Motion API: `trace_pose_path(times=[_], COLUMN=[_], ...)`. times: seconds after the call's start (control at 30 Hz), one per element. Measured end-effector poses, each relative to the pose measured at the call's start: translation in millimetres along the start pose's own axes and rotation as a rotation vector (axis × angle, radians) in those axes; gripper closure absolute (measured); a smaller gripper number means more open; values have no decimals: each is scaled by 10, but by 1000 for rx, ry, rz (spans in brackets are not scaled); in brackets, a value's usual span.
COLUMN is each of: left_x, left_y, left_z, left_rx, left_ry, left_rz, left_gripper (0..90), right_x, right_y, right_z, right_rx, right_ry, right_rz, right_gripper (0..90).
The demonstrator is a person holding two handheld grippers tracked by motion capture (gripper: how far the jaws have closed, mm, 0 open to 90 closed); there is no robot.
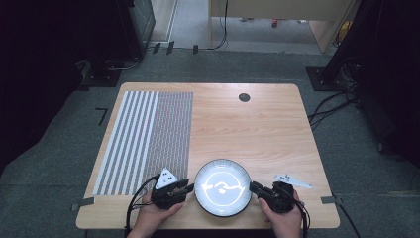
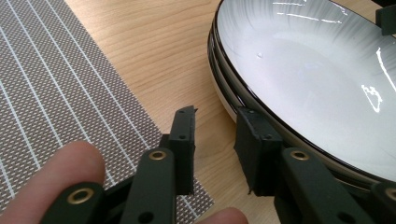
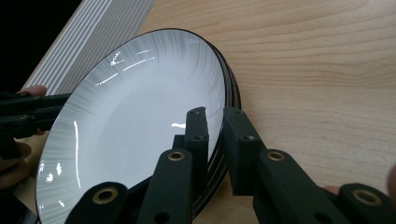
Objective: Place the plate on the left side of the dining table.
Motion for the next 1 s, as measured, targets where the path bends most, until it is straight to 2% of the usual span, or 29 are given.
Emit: trace_pose_path(times=[0.1,0.27,0.43,0.47,0.5,0.53,0.57,0.6,0.7,0.73,0.77,0.87,1.0], left_x=[0,2,-3,-15,-39,-96,-96,-124,-114,-104,-101,-91,-82], left_y=[-3,-1,34,59,89,144,144,156,123,100,86,94,69], left_z=[0,1,10,18,27,42,42,45,41,39,39,36,29], left_rx=[-4,-19,-35,-54,-77,-134,-134,-159,-155,-150,-147,-156,-152], left_ry=[0,-3,1,-1,-9,-22,-22,-22,-2,1,3,12,16], left_rz=[-7,-18,-30,-56,-89,-161,-161,-211,-233,-232,-222,-234,-226], left_gripper=[713,747,707,652,652,634,639,647,658,696,696,717,762], right_x=[7,14,29,36,36,39,40,42,43,44,44,42,43], right_y=[12,21,11,4,4,8,7,6,4,6,6,8,33], right_z=[11,21,32,38,38,41,42,43,45,46,46,41,35], right_rx=[-9,0,9,7,7,7,7,6,5,3,3,0,-17], right_ry=[0,-1,-12,-16,-16,-19,-20,-21,-21,-23,-23,-24,-23], right_rz=[-18,-13,9,8,8,7,9,9,11,9,9,6,-23], right_gripper=[801,782,757,757,757,751,749,749,748,744,744,742,742])
Point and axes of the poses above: each handheld gripper's, and its own axes: x roughly forward along the jaws, z roughly out of its top, y roughly to its left, the point moved 4 cm from there along x, roughly forward along the jaws, and after that the axes turned 14 degrees about y, right-handed, at the moved point
